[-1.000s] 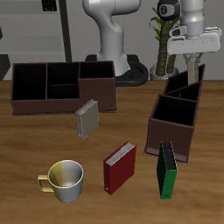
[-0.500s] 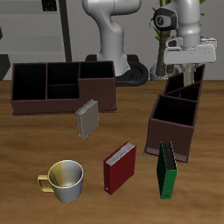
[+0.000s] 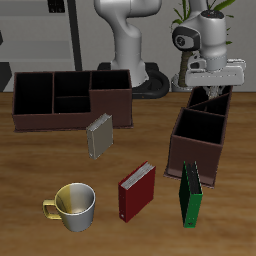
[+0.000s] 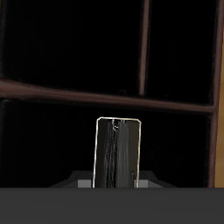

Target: Place the right yellow book into the left desk caddy's left compartment

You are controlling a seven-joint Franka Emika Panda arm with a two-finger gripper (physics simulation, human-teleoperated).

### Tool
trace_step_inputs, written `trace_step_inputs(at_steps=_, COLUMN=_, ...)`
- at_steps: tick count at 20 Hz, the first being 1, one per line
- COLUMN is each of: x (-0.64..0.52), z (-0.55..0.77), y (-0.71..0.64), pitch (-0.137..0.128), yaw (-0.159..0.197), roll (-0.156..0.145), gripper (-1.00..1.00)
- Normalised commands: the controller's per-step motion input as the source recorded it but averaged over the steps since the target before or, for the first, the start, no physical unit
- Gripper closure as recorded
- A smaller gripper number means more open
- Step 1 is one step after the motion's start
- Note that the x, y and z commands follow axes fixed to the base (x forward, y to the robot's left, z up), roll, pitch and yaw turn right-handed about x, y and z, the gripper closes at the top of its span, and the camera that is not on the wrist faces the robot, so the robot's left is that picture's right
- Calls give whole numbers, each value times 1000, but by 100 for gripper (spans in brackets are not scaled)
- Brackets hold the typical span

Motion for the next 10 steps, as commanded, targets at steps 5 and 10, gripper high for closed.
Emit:
trace_step_inputs(at_steps=5, x=-86, z=59, y=53, pitch=18, yaw=-21, roll=42, gripper=-100)
trace_step_inputs(at_steps=10, x=-89, z=89, y=60, pitch=-6, yaw=23, roll=39, gripper=-100)
